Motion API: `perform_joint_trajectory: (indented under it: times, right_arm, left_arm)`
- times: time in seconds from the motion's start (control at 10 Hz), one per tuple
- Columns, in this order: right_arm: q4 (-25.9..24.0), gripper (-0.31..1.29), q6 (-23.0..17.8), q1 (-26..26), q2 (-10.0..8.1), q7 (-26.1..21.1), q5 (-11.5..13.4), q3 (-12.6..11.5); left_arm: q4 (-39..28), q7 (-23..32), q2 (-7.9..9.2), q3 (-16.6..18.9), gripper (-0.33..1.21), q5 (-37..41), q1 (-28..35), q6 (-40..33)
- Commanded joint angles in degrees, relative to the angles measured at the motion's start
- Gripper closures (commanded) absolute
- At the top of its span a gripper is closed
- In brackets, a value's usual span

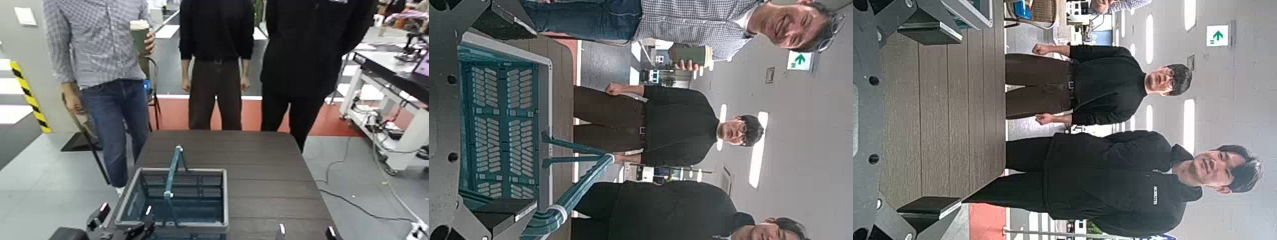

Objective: Grasp the handle of the crate.

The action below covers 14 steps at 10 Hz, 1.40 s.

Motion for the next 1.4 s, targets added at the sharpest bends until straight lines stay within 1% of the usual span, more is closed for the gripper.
perform_joint_trajectory:
  times: [0.1, 0.4, 0.5, 0.6, 0.9, 1.0, 1.1, 1.2, 1.4]
  right_arm:
    - [0.1, 0.15, -0.1, 0.0, -0.01, 0.0, -0.2, 0.1]
    - [0.2, 0.15, 0.1, -0.1, -0.01, 0.1, -0.5, 0.2]
    - [0.3, 0.15, 0.2, -0.1, -0.01, 0.1, -0.7, 0.2]
    - [0.2, 0.15, 0.3, -0.1, -0.01, 0.1, -0.8, 0.1]
    - [0.3, 0.15, 0.3, -0.1, 0.08, 0.2, -0.8, 0.1]
    - [0.3, 0.15, 0.4, -0.1, 0.08, 0.2, -0.8, 0.2]
    - [0.4, 0.15, 0.4, -0.2, 0.08, 0.2, -0.8, 0.3]
    - [0.5, 0.15, 0.4, -0.4, 0.08, 0.3, -0.8, 0.3]
    - [0.5, 0.15, 0.5, -0.6, -0.10, 0.4, -0.8, 0.5]
  left_arm:
    - [0.3, -0.4, 0.00, 0.1, 0.11, 0.5, -0.4, -0.3]
    - [0.5, -0.4, -0.09, 0.5, 0.11, 1.6, -0.6, -0.4]
    - [0.5, -1.2, -0.17, 1.8, 0.11, 3.8, -1.3, 1.2]
    - [0.1, -2.7, 0.79, 3.2, 0.11, 7.6, -2.9, 5.5]
    - [-0.6, -5.3, 5.28, 5.6, 0.11, 22.5, -9.1, 21.1]
    - [0.2, -6.0, 7.47, 6.0, 0.11, 27.9, -11.7, 26.0]
    - [1.6, -7.0, 10.11, 6.2, 0.11, 33.1, -15.0, 31.7]
    - [4.2, -9.3, 12.48, 5.9, 0.11, 38.2, -18.8, 36.1]
    - [10.3, -13.6, 16.17, 4.2, 0.11, 46.7, -25.5, 42.4]
